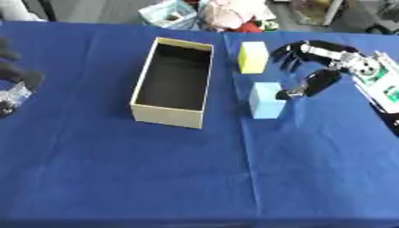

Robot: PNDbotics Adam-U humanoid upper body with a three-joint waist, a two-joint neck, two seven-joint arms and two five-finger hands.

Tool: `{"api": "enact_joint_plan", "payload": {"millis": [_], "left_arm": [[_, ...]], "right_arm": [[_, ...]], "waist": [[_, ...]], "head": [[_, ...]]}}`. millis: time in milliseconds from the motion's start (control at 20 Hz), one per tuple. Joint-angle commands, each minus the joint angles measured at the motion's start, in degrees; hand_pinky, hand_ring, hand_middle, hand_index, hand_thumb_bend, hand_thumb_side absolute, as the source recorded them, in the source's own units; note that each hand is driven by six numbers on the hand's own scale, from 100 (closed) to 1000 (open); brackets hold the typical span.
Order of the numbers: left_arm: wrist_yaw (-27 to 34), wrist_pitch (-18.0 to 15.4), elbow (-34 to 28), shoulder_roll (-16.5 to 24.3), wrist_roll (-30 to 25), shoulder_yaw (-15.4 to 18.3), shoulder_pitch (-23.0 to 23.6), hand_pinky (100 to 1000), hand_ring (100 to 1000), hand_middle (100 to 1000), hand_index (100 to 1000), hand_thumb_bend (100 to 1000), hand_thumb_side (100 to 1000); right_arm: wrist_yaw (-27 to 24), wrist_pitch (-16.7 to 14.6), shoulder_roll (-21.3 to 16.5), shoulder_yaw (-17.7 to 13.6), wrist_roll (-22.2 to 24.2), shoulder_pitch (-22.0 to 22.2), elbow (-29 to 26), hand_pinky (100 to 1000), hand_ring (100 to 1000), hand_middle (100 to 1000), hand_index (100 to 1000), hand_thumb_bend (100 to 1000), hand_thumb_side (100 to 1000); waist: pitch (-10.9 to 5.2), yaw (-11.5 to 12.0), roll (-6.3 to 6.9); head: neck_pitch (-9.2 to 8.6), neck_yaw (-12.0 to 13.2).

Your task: Pick up objects on the table and place them in the box.

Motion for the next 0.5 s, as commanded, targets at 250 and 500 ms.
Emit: {"api": "enact_joint_plan", "payload": {"millis": [250, 500], "left_arm": [[0.05, -0.08, -1.04, 1.70, -0.15, 0.31, -0.44, 556, 559, 602, 803, 640, 389], [0.08, -0.08, -1.03, 1.61, -0.20, 0.26, -0.39, 556, 559, 601, 803, 640, 389]], "right_arm": [[3.07, -1.13, 0.47, -0.21, 2.22, -2.31, 2.33, 686, 756, 787, 904, 576, 258], [5.47, -1.69, 1.97, -0.35, 2.78, -3.30, 4.42, 692, 760, 790, 903, 575, 254]], "waist": [[-1.06, -0.05, 0.31], [-1.08, -0.04, 0.39]], "head": [[0.16, -0.18], [0.23, -0.27]]}}
